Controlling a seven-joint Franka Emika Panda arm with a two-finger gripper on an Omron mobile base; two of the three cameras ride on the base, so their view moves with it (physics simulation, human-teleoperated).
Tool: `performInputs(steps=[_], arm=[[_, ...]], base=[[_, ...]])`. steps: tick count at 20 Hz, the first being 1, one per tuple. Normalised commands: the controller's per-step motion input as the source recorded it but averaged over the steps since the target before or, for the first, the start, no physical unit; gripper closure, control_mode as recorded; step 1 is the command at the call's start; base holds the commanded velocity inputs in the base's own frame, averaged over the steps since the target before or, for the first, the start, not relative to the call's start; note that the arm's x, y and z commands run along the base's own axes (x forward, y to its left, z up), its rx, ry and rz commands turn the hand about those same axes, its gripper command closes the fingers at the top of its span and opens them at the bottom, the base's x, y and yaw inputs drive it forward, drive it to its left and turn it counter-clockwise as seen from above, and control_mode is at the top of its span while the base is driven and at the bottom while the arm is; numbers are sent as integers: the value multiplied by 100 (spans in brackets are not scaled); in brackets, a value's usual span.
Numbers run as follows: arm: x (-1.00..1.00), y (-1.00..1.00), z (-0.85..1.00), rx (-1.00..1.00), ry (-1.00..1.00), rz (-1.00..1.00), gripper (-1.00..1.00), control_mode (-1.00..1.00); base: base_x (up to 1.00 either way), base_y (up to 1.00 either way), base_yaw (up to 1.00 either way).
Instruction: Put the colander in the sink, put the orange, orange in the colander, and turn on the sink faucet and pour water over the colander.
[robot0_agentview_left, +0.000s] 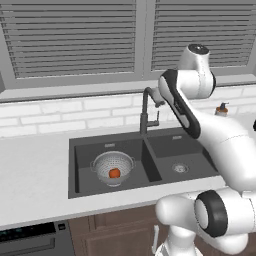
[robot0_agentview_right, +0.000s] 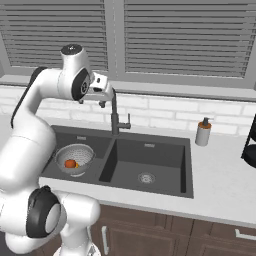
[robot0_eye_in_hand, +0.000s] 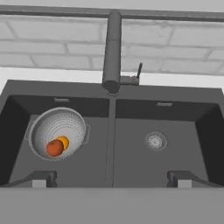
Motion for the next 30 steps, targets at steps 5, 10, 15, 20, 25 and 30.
performInputs(steps=[5, 10, 15, 20, 25, 30], arm=[[59, 2, 7, 0, 0, 0, -100, -100], [59, 16, -2, 0, -1, 0, -100, -100], [62, 11, 0, 0, 0, 0, -100, -100], [41, 1, -12, 0, 8, 0, -100, -100], [28, 0, -34, 0, 10, 0, -100, -100], [7, 0, -32, 0, 5, 0, -100, -100]], base=[[0, 0, 0], [0, 0, 0], [0, 0, 0], [0, 0, 0], [0, 0, 0], [0, 0, 0]])
